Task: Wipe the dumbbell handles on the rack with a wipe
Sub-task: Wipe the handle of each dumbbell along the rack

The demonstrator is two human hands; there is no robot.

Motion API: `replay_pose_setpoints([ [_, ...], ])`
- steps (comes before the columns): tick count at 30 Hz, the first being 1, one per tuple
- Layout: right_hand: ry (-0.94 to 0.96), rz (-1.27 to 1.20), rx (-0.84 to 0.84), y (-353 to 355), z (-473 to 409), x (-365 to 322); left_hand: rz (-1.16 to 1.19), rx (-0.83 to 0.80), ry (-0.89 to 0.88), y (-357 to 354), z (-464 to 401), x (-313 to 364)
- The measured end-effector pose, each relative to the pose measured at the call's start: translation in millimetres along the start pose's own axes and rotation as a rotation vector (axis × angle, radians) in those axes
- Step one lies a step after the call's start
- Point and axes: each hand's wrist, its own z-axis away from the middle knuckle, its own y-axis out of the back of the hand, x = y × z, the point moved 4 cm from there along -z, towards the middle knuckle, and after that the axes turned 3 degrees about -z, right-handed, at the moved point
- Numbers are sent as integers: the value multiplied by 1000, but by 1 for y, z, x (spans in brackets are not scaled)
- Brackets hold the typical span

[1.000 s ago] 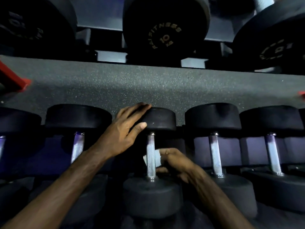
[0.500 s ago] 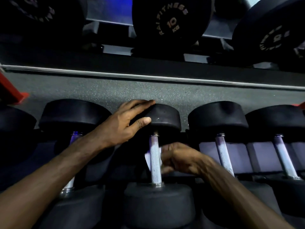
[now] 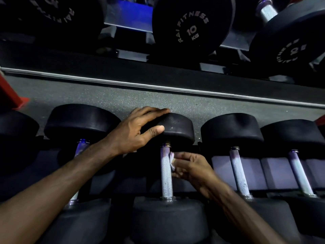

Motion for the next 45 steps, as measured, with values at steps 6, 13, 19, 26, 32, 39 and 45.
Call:
replay_pose_setpoints([
  [6, -13, 64, -18, 1, 23, 5, 1, -8, 8, 1, 1, -3],
  [13, 138, 93, 71, -4, 11, -11, -16, -18, -4, 0, 0, -2],
  [19, 42, 504, -15, 5, 35, 2, 30, -11, -9, -3, -1, -2],
  [26, 503, 735, 171, -11, 21, -28, -8, 20, 3, -8, 3, 3],
  [32, 1054, 1542, -302, -15, 47, -30, -18, 18, 12, -10, 3, 3],
  [39, 1320, 2000, -754, -7, 41, -26, -16, 24, 5, -12, 1, 1],
  [45, 1317, 2085, -671, -8, 39, -42, -24, 35, 1, -15, 0, -1],
])
